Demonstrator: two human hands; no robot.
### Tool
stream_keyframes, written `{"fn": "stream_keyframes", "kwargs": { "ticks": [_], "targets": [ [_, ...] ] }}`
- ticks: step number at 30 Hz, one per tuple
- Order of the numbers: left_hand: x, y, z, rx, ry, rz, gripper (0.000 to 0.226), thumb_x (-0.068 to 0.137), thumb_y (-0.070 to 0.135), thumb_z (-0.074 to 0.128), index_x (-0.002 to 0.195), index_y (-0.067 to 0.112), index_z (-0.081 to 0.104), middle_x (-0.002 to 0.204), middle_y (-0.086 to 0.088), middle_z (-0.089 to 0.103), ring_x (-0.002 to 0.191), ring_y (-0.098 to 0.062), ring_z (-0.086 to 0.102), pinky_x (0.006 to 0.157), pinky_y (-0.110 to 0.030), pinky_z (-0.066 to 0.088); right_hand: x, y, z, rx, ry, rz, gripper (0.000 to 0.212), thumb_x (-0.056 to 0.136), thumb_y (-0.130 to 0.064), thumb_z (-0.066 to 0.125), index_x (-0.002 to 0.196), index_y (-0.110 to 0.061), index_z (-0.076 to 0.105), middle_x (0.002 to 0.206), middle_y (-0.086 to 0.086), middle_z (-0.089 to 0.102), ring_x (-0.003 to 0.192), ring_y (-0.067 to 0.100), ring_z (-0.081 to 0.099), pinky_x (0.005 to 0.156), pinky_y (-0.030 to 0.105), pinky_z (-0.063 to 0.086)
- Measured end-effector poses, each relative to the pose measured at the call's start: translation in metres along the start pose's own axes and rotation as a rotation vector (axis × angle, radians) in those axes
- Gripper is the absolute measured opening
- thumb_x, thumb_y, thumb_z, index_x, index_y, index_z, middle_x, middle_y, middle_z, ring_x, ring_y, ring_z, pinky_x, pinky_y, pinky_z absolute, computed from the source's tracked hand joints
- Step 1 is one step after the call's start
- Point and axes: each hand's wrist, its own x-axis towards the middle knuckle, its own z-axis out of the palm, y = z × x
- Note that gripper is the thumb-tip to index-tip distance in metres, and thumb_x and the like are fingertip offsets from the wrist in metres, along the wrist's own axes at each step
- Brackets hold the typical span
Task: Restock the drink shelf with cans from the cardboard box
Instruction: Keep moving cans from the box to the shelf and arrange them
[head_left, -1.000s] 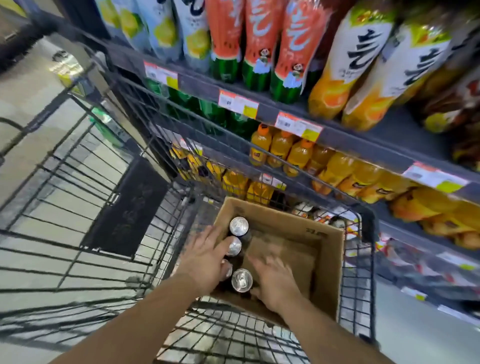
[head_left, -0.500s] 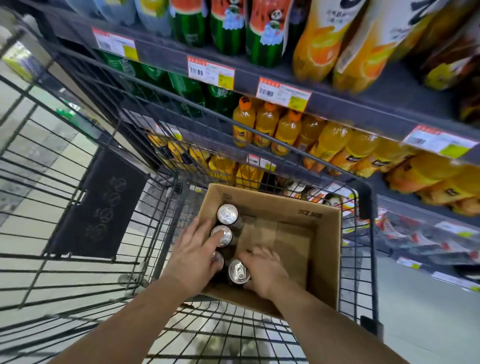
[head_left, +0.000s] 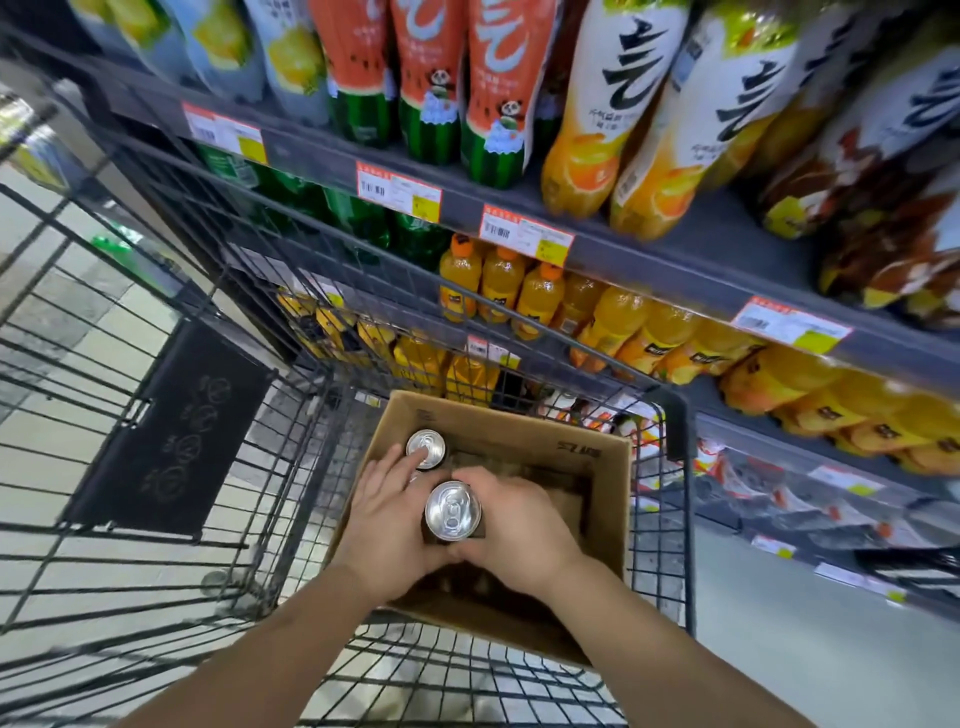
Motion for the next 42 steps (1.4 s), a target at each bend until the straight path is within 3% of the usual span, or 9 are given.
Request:
{"fn": "stream_keyframes", "kwargs": {
  "ticks": [3, 7, 11, 18, 25, 29, 36, 42],
  "targets": [
    [0.002, 0.0, -0.001, -0.071, 0.04, -0.003, 0.083, 0.054, 0.064, 0.076, 0.128, 0.032, 0.056, 0.147, 0.004, 0.041, 0.145, -0.02, 0.018, 0.119, -0.044, 0.012, -0.003, 0.001, 0.0, 0.004, 0.005, -0.024, 0.073, 0.074, -0.039, 0.078, 0.137, -0.034, 0.042, 0.132, -0.006, 0.059, 0.123, 0.019, 0.052, 0.107, 0.034, 0.036],
    [-0.001, -0.008, -0.011, -0.167, 0.088, -0.043, 0.078, 0.048, 0.057, 0.084, 0.119, 0.035, 0.06, 0.139, 0.013, 0.042, 0.141, -0.02, 0.024, 0.114, -0.031, 0.014, -0.001, 0.018, 0.007, -0.029, -0.053, 0.023, 0.082, 0.077, -0.036, 0.077, 0.145, -0.035, 0.03, 0.145, -0.004, 0.048, 0.135, 0.019, 0.042, 0.113, 0.036, 0.032],
    [-0.005, -0.016, -0.033, -0.285, 0.086, -0.087, 0.07, 0.045, 0.045, 0.091, 0.103, 0.052, 0.053, 0.137, 0.019, 0.036, 0.137, -0.012, 0.025, 0.112, -0.029, 0.018, 0.008, 0.039, 0.034, -0.071, -0.165, 0.063, 0.074, 0.084, -0.03, 0.071, 0.145, -0.037, 0.03, 0.149, 0.001, 0.042, 0.14, 0.024, 0.034, 0.115, 0.039, 0.028],
    [-0.015, -0.044, -0.06, -0.303, 0.07, -0.099, 0.072, 0.038, 0.069, 0.076, 0.106, 0.063, 0.053, 0.138, 0.024, 0.037, 0.132, 0.0, 0.028, 0.107, -0.02, 0.019, 0.027, 0.047, 0.067, -0.032, -0.276, 0.051, 0.071, 0.089, -0.024, 0.066, 0.147, -0.041, 0.028, 0.155, 0.007, 0.031, 0.145, 0.025, 0.023, 0.117, 0.035, 0.018],
    [-0.017, -0.057, -0.059, -0.292, 0.048, -0.129, 0.076, 0.04, 0.069, 0.078, 0.111, 0.053, 0.055, 0.141, 0.025, 0.034, 0.137, -0.006, 0.028, 0.113, -0.033, 0.026, 0.05, 0.037, 0.085, -0.073, -0.311, 0.003, 0.074, 0.084, -0.034, 0.071, 0.145, -0.041, 0.03, 0.143, 0.003, 0.043, 0.134, 0.025, 0.036, 0.112, 0.038, 0.026],
    [-0.015, -0.059, -0.058, -0.298, 0.072, -0.148, 0.076, 0.041, 0.058, 0.088, 0.109, 0.053, 0.054, 0.139, 0.023, 0.035, 0.135, -0.006, 0.029, 0.109, -0.024, 0.023, 0.059, 0.032, 0.101, -0.1, -0.337, -0.026, 0.075, 0.08, -0.041, 0.072, 0.144, -0.038, 0.033, 0.142, 0.004, 0.044, 0.131, 0.027, 0.038, 0.106, 0.037, 0.031],
    [-0.004, -0.058, -0.055, -0.349, 0.088, -0.176, 0.071, 0.038, 0.067, 0.075, 0.105, 0.051, 0.056, 0.137, 0.014, 0.038, 0.132, -0.001, 0.031, 0.101, -0.002, 0.017, 0.061, 0.036, 0.112, -0.067, -0.315, -0.047, 0.07, 0.078, -0.04, 0.073, 0.138, -0.039, 0.037, 0.138, 0.002, 0.047, 0.128, 0.026, 0.043, 0.104, 0.035, 0.033],
    [0.001, -0.06, -0.05, -0.328, 0.094, -0.154, 0.069, 0.039, 0.067, 0.075, 0.104, 0.06, 0.055, 0.134, 0.033, 0.031, 0.133, -0.003, 0.031, 0.108, -0.022, 0.023, 0.062, 0.036, 0.118, -0.022, -0.299, -0.041, 0.065, 0.077, -0.037, 0.075, 0.133, -0.034, 0.041, 0.134, 0.0, 0.054, 0.121, 0.025, 0.052, 0.097, 0.033, 0.039]
  ]
}}
